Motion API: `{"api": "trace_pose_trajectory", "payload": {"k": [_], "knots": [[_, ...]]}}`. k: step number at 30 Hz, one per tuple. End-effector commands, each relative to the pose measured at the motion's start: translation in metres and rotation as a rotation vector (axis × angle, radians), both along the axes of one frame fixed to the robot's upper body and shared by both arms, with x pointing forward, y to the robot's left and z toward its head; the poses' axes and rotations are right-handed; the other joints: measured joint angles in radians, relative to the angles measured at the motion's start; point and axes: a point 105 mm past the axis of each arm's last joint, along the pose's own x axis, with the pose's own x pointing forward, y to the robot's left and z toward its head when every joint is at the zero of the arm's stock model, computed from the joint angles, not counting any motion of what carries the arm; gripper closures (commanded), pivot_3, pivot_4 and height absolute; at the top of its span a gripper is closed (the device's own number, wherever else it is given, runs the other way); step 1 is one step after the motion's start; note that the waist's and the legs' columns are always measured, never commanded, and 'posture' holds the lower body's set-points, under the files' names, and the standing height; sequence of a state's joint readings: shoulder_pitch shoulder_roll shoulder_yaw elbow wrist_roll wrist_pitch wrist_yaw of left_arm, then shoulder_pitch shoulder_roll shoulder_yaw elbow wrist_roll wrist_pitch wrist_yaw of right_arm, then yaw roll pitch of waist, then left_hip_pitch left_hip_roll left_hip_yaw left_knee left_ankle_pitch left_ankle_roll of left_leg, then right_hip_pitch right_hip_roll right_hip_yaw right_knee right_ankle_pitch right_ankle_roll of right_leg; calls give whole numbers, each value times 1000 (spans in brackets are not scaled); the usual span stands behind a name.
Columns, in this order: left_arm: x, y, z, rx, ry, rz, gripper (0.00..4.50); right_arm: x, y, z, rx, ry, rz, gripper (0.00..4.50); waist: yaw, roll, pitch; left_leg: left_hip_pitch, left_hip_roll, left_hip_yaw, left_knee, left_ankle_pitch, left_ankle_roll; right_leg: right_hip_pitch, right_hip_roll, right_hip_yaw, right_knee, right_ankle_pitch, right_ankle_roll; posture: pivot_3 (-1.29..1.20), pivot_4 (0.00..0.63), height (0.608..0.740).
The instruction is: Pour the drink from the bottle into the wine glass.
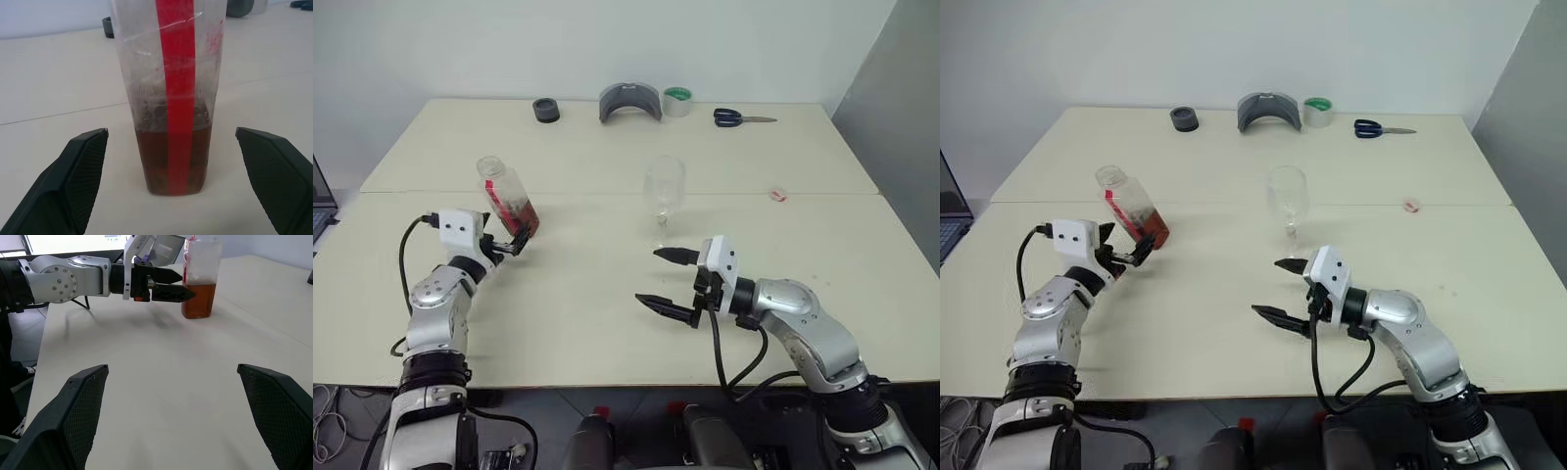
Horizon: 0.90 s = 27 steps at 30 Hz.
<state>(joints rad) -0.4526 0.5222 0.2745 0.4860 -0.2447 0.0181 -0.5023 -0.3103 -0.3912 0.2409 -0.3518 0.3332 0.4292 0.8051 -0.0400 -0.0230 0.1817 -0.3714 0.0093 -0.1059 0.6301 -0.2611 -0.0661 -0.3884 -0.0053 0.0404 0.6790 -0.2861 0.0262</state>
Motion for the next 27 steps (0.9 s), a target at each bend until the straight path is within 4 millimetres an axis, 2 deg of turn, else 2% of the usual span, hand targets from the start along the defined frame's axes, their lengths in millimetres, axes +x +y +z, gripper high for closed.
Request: {"api": "trace_pose_trajectory", "payload": {"k": [1,11,14,20,21,25,27], "knots": [[7,-2,21,26,-48,-5,0,-3,4,13,7,-50,25,13,0,0,0,0,0,0,0,0,0,0,0,0,0,0,0,0,150,740],[16,-3,33,-12,-62,7,0,-2,4,14,6,-57,20,13,0,0,0,-1,0,-1,0,0,0,0,0,0,0,0,0,0,150,740],[19,-4,33,-17,-55,9,625,-1,5,15,9,-62,18,0,1,0,0,-1,0,-1,0,0,0,0,0,0,0,0,0,0,150,740],[22,-5,35,-28,-51,5,2531,-1,7,17,16,-69,17,0,1,0,0,-1,0,-1,0,0,0,0,0,-1,0,0,0,0,150,740],[22,-5,35,-30,-52,6,2722,0,7,18,19,-71,14,0,1,0,0,-1,0,-1,0,0,0,0,0,0,0,0,0,0,150,740],[23,-9,39,-41,-61,-8,2805,1,7,21,35,-79,0,0,1,0,0,-1,0,-1,1,0,0,0,0,-1,0,0,0,0,150,740],[23,-26,50,-52,-82,-69,2805,2,4,24,51,-72,-21,0,2,0,0,-1,0,-1,1,0,-1,0,0,-1,0,0,0,0,150,740]]}}
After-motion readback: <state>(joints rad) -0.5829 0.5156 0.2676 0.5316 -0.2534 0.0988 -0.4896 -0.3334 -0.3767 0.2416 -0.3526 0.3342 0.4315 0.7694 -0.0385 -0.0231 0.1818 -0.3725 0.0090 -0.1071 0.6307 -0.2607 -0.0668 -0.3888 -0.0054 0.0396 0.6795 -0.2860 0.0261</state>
